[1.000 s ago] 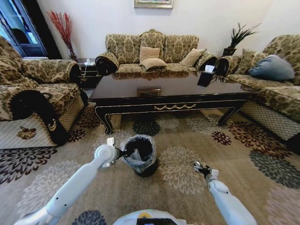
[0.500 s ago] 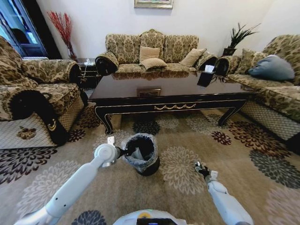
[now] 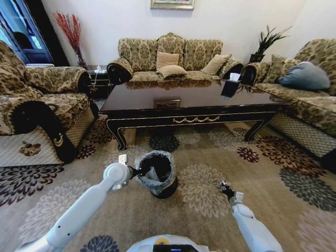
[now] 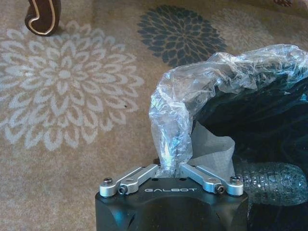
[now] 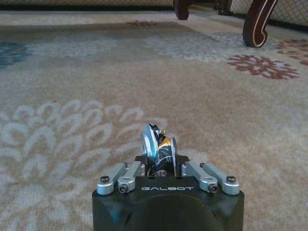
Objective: Move to the front of the table and pick up the trash from the floor, then place it into the trash bin.
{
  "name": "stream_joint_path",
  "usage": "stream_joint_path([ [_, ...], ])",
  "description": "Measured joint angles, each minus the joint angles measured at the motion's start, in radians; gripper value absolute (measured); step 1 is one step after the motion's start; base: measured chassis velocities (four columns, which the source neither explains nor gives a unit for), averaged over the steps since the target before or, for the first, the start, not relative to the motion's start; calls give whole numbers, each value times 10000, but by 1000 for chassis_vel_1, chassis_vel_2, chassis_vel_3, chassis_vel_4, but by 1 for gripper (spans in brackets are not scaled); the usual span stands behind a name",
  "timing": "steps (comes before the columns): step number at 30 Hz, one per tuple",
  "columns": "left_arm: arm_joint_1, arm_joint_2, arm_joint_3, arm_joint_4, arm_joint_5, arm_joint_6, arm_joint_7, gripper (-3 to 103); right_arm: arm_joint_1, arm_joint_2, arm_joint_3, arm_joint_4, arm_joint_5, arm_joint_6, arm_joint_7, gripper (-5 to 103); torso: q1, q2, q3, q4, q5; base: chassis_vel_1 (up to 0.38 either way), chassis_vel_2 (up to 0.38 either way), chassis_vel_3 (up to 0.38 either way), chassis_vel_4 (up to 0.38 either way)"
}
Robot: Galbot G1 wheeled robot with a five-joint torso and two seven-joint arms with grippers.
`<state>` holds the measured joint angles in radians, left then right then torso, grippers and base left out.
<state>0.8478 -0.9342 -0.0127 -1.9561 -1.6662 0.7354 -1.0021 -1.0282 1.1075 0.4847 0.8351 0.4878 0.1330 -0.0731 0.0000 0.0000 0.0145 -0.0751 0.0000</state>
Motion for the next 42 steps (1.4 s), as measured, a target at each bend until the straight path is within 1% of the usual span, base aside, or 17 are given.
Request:
stream_joint_path([
  [5,135,-72,26,-138,87,0,-72,0,-188,-52,85,317,32,-78,15,27,0,0,0,2,0,0,0,0,0],
  [9,184,-108,140,-195,120,0,-110,0,-542,-198,191,951,157,-176,72,27,0,0,0,1,0,0,0,0,0],
  [13,73,-172,330,-158,141,0,-119,0,-1567,-482,397,2832,382,-351,214,27,0,0,-1,1,0,0,0,0,0],
  [15,25,-203,395,-139,144,0,-122,0,-1784,-518,455,3213,373,-352,239,27,0,0,0,1,1,0,0,0,0],
  [17,-147,-334,624,-89,157,0,-180,0,-2475,-604,665,4454,404,-360,354,27,0,0,0,0,-1,0,0,0,0],
  [19,-183,-357,681,-78,166,0,-194,0,-2645,-612,728,4748,431,-368,385,27,0,0,-1,1,0,0,0,0,0],
  [21,-283,-424,870,-49,200,0,-228,0,-3202,-601,941,5610,456,-377,467,27,0,0,0,2,1,0,0,0,0],
  [22,-374,-505,1064,-6,245,0,-251,0,-3867,-488,1219,6677,357,-375,512,27,0,0,0,-1,0,0,0,0,0],
  [23,-410,-555,1144,15,270,0,-260,0,-4131,-407,1329,7151,291,-364,515,27,0,0,-1,-3,-1,0,0,0,0],
  [24,-410,-555,1144,15,270,0,-260,0,-4131,-407,1329,7151,291,-364,515,27,0,0,-1,-3,-1,0,0,0,0],
  [27,-566,-743,1493,73,319,0,-361,0,-5216,113,1666,9112,-2,-273,516,27,0,0,-1,1,-1,0,0,0,0],
  [28,-566,-743,1493,73,319,0,-361,0,-5216,113,1666,9112,-2,-273,516,27,0,0,-1,1,-1,0,0,0,0],
  [32,-831,-976,2016,213,342,0,-516,0,-6203,458,1845,10797,-184,-238,549,27,0,0,0,0,-1,0,0,0,0],
  [33,-831,-976,2016,213,342,0,-516,0,-6203,458,1845,10797,-184,-238,549,27,0,0,0,0,-1,0,0,0,0],
  [38,-1086,-1214,2640,371,448,-1,-581,0,-7161,837,1705,12793,-859,-207,605,27,0,0,0,1,-1,0,0,0,0],
  [39,-1086,-1214,2640,371,448,-1,-581,0,-7161,837,1705,12793,-859,-207,605,27,0,0,0,1,-1,0,0,0,0],
  [42,-1179,-1409,2833,420,467,0,-630,0,-7634,1159,1269,13785,-1569,-197,642,27,0,0,0,1,-1,0,0,0,0],
])
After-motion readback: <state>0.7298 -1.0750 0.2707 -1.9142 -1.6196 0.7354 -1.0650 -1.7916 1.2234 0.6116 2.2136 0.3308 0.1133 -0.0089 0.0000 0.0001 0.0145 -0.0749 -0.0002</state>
